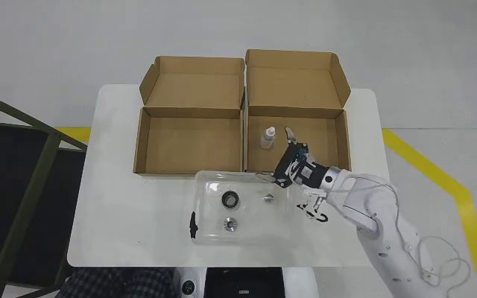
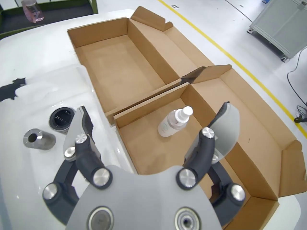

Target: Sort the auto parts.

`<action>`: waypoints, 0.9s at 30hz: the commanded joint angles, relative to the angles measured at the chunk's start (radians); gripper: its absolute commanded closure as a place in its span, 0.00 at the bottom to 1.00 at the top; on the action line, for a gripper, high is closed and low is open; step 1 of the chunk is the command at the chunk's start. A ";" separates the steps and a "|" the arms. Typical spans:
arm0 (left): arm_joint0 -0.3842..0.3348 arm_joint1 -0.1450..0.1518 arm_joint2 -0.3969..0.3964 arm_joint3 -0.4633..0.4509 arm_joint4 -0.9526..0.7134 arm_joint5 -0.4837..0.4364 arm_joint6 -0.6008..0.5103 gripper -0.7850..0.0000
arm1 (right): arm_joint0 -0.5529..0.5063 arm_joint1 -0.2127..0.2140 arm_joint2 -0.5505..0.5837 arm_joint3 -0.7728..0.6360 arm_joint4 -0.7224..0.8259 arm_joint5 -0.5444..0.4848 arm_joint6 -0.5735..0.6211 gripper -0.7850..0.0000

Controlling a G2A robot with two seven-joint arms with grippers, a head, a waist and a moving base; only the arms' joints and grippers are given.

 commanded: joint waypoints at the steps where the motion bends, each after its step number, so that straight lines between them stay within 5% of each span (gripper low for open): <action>1: 0.000 0.000 0.000 0.000 0.000 0.000 0.000 0.00 | -0.033 0.007 0.016 -0.032 -0.003 -0.042 0.015 0.00; 14: 0.000 0.000 0.000 0.000 0.000 0.000 0.000 0.00 | -0.190 0.036 0.045 -0.110 -0.077 -0.199 0.013 0.00; 27: 0.000 0.000 0.000 0.000 0.000 0.000 0.000 0.00 | -0.226 0.047 0.008 -0.108 -0.243 -0.168 0.018 0.00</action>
